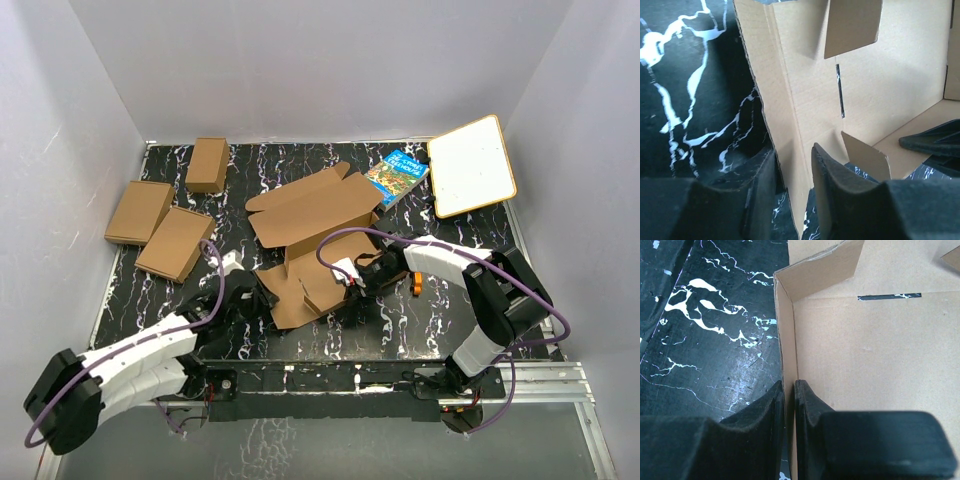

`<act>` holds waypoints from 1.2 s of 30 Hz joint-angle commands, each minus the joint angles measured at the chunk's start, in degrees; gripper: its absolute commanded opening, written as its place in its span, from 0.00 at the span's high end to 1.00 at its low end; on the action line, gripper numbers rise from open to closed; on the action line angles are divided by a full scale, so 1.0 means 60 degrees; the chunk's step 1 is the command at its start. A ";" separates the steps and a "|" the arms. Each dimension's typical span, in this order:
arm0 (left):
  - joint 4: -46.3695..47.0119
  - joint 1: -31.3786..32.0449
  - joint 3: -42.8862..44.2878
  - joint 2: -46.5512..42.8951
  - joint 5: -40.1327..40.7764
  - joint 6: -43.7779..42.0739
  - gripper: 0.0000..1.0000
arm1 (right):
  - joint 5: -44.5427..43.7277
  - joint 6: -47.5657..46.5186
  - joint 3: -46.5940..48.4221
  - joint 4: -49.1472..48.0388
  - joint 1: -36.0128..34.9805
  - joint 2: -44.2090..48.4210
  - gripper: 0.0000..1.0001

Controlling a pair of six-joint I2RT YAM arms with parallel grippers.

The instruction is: Fold the paper box

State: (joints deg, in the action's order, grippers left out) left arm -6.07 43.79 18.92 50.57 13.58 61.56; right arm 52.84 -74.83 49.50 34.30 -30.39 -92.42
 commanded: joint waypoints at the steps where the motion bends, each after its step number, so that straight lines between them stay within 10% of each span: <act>1: 0.1498 -0.0185 0.0340 0.0908 -0.0779 -0.0401 0.73 | 0.0508 -0.0024 0.0217 -0.0215 -0.0080 0.0015 0.82; 5: 0.1563 -0.0237 0.0606 0.1007 -0.0953 -0.0616 1.00 | 0.0523 -0.0039 0.0203 -0.0228 -0.0112 0.0024 0.82; 14: 0.1164 -0.0238 0.1756 0.1234 -0.1439 -0.1182 0.99 | 0.0614 0.0606 0.0162 -0.0760 -0.0442 0.0069 0.83; 27: 0.2718 -0.0285 0.1886 0.2343 -0.2289 -0.1295 0.51 | 0.0185 0.1243 0.0130 -0.1287 -0.0550 -0.0012 0.84; 36: 0.4972 -0.0423 0.0919 0.2187 -0.2642 -0.1053 0.37 | 0.0162 0.1249 0.0126 -0.1282 -0.0568 -0.0020 0.84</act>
State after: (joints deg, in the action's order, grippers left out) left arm 15.73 41.98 27.00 65.12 -0.67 54.68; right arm 52.27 -67.37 49.50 29.23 -33.54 -92.42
